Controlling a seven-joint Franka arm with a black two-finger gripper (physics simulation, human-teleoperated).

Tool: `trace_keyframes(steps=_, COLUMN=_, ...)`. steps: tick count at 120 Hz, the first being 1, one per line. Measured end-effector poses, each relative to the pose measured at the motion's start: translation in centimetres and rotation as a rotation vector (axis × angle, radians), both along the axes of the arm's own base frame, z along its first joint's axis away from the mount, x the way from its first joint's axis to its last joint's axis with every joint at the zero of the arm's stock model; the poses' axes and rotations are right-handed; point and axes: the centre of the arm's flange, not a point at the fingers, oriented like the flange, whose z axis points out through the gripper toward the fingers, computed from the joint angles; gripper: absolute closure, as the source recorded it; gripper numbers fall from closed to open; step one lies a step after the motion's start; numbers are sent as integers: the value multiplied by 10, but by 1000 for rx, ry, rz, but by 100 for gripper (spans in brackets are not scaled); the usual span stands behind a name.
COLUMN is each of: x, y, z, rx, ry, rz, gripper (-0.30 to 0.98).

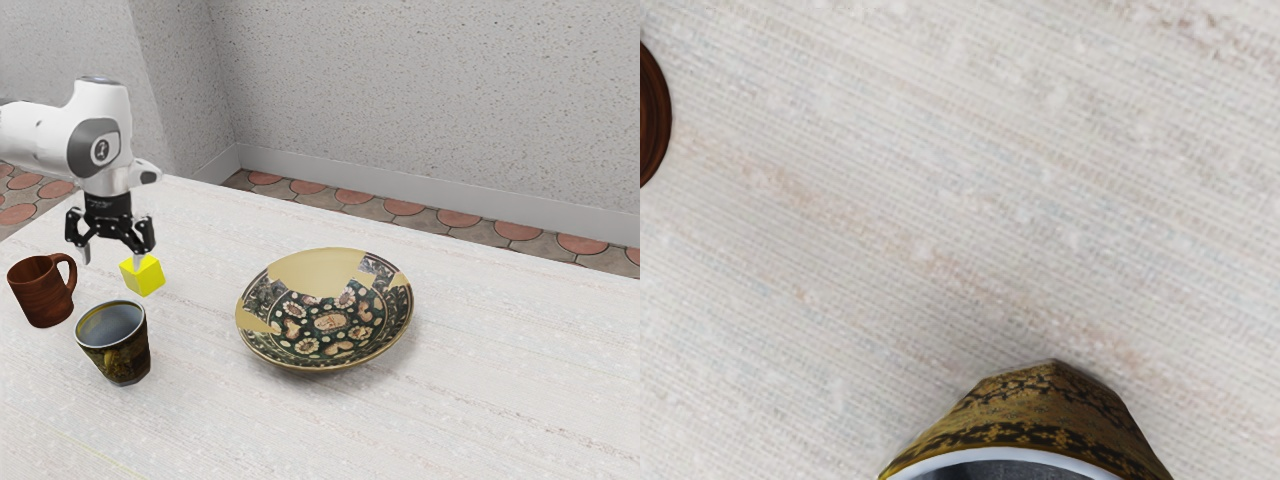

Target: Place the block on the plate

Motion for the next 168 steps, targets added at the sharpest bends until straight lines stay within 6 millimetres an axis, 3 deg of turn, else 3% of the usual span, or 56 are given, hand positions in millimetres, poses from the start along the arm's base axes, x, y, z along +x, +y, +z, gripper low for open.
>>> trace_keyframes(steps=22, x=23, y=13, z=-28, rx=11, ry=-81, rz=-107, gripper=0)
trace_keyframes(steps=42, x=30, y=59, z=-50, rx=-7, ry=-132, rz=-114, gripper=0)
trace_keyframes(steps=62, x=48, y=80, z=-67, rx=-27, ry=-170, rz=-190, gripper=0)
trace_keyframes(steps=77, x=66, y=88, z=-75, rx=-37, ry=-186, rz=-294, gripper=0)
trace_keyframes(steps=117, x=77, y=112, z=-109, rx=-71, ry=-162, rz=-480, gripper=0)
trace_keyframes(steps=168, x=100, y=113, z=-126, rx=-81, ry=-151, rz=-660, gripper=0)
